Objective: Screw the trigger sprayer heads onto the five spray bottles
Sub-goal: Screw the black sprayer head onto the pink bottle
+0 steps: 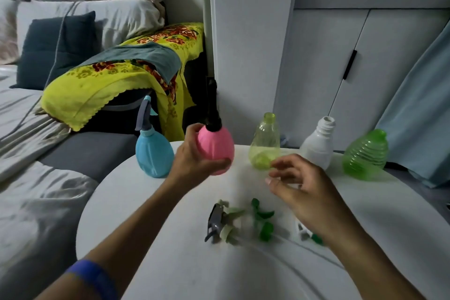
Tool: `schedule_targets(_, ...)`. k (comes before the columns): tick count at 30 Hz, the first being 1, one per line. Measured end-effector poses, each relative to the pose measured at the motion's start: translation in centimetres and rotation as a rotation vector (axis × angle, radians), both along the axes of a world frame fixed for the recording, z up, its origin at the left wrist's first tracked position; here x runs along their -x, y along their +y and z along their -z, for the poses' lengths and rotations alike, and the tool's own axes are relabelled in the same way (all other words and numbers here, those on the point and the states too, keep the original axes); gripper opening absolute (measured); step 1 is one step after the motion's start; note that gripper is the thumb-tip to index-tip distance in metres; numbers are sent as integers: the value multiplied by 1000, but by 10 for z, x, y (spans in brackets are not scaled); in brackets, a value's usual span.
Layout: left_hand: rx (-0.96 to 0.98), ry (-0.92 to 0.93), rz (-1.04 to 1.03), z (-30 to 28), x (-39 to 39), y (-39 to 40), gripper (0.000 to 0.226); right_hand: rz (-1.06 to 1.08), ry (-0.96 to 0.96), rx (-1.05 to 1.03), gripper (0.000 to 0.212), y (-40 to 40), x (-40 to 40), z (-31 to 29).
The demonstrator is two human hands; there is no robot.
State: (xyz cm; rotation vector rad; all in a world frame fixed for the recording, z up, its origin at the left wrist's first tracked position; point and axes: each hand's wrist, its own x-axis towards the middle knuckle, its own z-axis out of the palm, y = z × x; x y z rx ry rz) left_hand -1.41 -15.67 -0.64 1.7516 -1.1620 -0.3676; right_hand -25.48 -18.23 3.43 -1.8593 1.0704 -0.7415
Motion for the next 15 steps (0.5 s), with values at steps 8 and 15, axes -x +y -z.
schedule_targets(8,-119,66,-7,44,-24,-26,98,-279,490,414,13,37,-39,25)
schedule_targets(15,-154,156,91,40,-34,-28,99,-371,756,489,39,48,-60,66)
